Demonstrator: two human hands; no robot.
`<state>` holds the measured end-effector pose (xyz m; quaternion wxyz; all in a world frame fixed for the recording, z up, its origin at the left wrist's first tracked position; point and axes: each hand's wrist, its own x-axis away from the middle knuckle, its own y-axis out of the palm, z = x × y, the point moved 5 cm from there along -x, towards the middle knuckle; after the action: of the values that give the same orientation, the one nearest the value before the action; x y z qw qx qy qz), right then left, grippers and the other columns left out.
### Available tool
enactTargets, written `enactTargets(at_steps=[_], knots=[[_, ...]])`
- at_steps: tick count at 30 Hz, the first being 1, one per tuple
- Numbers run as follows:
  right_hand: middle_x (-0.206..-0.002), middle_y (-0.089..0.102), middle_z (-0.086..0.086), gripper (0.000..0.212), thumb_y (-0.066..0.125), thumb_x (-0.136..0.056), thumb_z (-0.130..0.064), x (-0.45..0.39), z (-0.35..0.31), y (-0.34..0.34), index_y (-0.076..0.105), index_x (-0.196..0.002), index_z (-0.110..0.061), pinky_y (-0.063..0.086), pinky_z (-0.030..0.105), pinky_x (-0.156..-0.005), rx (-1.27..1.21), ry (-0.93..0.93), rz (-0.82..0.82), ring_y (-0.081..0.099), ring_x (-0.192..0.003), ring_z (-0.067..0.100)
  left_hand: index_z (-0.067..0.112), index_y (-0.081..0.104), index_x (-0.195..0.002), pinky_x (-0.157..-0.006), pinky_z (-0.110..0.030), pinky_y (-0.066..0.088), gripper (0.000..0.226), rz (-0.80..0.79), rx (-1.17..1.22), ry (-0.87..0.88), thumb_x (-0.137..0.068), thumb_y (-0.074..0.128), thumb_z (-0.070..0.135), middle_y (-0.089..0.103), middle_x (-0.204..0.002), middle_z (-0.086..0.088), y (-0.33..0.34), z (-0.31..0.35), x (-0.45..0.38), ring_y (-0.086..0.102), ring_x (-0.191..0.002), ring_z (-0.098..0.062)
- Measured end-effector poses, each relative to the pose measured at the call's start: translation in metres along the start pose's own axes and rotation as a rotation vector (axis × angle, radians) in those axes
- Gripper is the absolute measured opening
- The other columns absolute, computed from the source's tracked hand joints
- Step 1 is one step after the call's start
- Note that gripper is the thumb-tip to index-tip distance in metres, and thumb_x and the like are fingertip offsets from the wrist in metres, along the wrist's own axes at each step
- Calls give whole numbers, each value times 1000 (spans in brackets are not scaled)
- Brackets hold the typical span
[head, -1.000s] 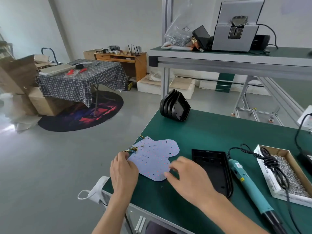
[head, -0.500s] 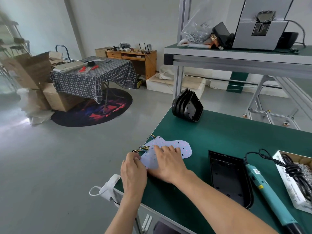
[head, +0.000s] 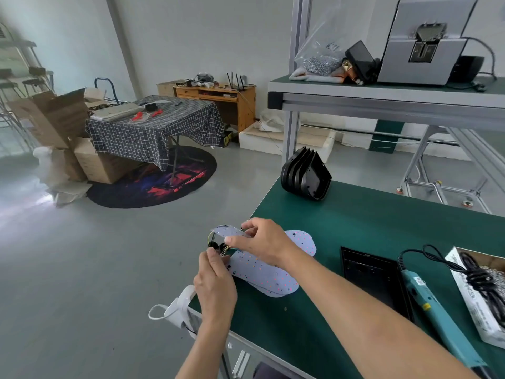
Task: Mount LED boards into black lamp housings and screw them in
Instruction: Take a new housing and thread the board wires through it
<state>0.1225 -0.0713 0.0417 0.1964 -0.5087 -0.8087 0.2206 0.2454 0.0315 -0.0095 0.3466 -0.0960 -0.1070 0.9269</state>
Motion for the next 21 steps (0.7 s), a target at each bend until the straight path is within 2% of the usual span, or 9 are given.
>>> enactTargets(at_steps=[3,4,6,9,14,15,17,19,21], knots=[[-103,70,-9,85,75,-56,-79,-9,-17,2,69,-117,-19,57,31,-85,-120,-27,-14,67,-92,7,25,55,-107,-71,-33,40,10,-24,-2,-66,-104,46,21,73,-91,16,1,-6,-2,63,-92,-12],[-99,69,-9,79,76,-59,-78,-12,-23,3,69,-112,-20,57,31,-83,-161,-38,-17,66,-87,7,27,53,-113,-68,-27,41,14,-15,1,-89,-102,50,20,72,-95,16,-2,-8,-4,63,-92,-8],[-96,68,-9,67,79,-67,-72,-15,-35,4,69,-109,-21,56,26,-77,-212,-72,-36,65,-85,5,28,50,-122,-68,-23,42,27,48,63,-144,-97,57,21,67,-103,13,-12,-13,-11,62,-94,-4],[-101,70,-9,65,79,-72,-68,-13,-48,1,70,-117,-22,48,15,-75,-266,-116,-66,65,-87,-1,21,43,-139,-83,-34,45,52,112,148,-198,-92,66,21,54,-122,-2,-22,-10,-28,62,-101,-19],[-101,75,1,55,80,-76,-61,20,-74,-25,72,-117,-25,48,15,-74,-410,-221,-55,63,-82,-1,27,22,-157,-96,-43,47,86,128,11,-167,-89,74,28,25,-145,-9,-33,1,-53,52,-103,-33],[-105,76,1,55,80,-76,-60,30,-81,-34,73,-117,-25,48,17,-77,-440,-252,-50,63,-86,1,27,26,-156,-95,-41,45,82,111,-36,-174,-90,74,29,25,-147,-10,-36,-2,-60,52,-101,-33],[-113,77,5,49,78,-77,-56,51,-97,-55,74,-116,-26,47,28,-86,-503,-318,-38,64,-96,10,16,53,-140,-91,-37,46,52,96,-115,-179,-93,71,30,42,-139,-17,-44,-7,-72,58,-95,-34],[-120,75,12,42,76,-77,-53,71,-112,-78,77,-111,-28,45,37,-94,-578,-384,-9,66,-106,25,4,70,-97,-78,-38,48,23,104,-169,-157,-96,64,26,66,-100,-19,-50,-10,-77,64,-86,-39],[-123,75,10,51,76,-75,-54,86,-121,-106,76,-115,-24,45,38,-97,-664,-470,37,67,-115,27,1,65,-75,-68,-39,46,32,124,-162,-140,-96,58,24,65,-71,-16,-56,-15,-78,63,-76,-39]])
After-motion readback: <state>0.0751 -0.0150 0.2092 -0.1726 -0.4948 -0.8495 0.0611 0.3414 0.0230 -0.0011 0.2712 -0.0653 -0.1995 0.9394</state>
